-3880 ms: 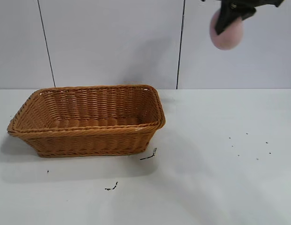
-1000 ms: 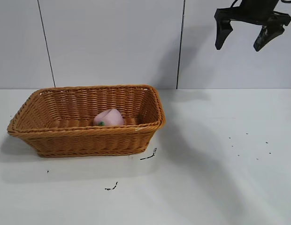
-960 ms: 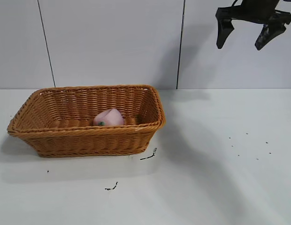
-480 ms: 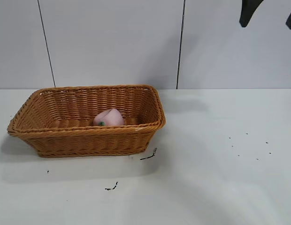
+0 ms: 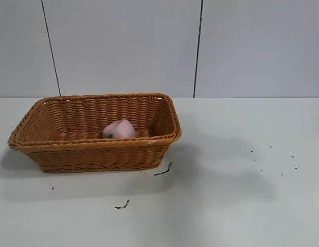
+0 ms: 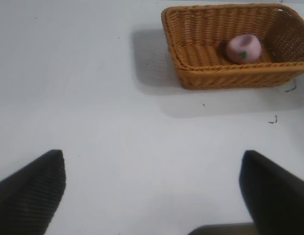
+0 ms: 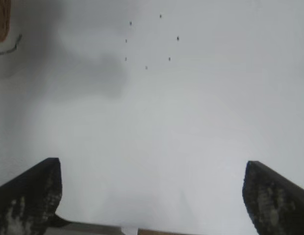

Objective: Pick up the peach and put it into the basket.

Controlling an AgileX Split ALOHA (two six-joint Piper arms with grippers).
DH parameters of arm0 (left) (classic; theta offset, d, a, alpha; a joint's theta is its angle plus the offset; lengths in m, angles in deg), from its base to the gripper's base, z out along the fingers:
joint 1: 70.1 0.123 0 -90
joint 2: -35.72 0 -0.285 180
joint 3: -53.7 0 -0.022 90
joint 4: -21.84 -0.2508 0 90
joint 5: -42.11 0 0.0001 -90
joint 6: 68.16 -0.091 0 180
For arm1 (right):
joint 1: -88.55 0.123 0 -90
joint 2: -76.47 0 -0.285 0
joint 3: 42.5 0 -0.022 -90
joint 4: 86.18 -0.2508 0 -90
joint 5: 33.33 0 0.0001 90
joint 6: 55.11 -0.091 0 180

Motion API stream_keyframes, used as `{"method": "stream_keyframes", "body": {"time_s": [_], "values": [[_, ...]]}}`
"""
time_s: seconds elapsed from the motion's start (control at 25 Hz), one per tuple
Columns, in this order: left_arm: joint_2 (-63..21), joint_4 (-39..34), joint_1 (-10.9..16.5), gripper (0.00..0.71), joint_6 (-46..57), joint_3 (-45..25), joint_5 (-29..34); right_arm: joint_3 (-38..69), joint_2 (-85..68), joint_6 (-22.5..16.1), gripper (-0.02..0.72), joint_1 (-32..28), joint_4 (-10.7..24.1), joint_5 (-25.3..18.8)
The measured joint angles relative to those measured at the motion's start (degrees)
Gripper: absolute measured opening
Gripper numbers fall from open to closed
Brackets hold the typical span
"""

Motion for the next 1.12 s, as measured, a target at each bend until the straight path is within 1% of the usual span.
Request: {"method": "stream_keyframes", "body": {"time_s": [0.08,0.2,0.28,0.4,0.76,1.12], "values": [[0.0,0.0,0.0,0.693,0.0,0.0,0.0,4.1,-8.2,0.0,0.695,0.0,-0.3,2.9],[0.0,0.0,0.0,0.693,0.0,0.0,0.0,9.5,-18.0,0.0,0.695,0.0,-0.7,5.4],[0.0,0.0,0.0,0.693,0.0,0.0,0.0,11.7,-22.7,0.0,0.695,0.0,-1.0,4.8],[0.0,0.0,0.0,0.693,0.0,0.0,0.0,12.0,-28.1,0.0,0.695,0.0,-1.2,5.0],[0.0,0.0,0.0,0.693,0.0,0.0,0.0,12.1,-37.1,0.0,0.695,0.0,-1.3,5.0],[0.0,0.0,0.0,0.693,0.0,0.0,0.0,12.1,-37.9,0.0,0.695,0.1,-1.3,5.0]]}}
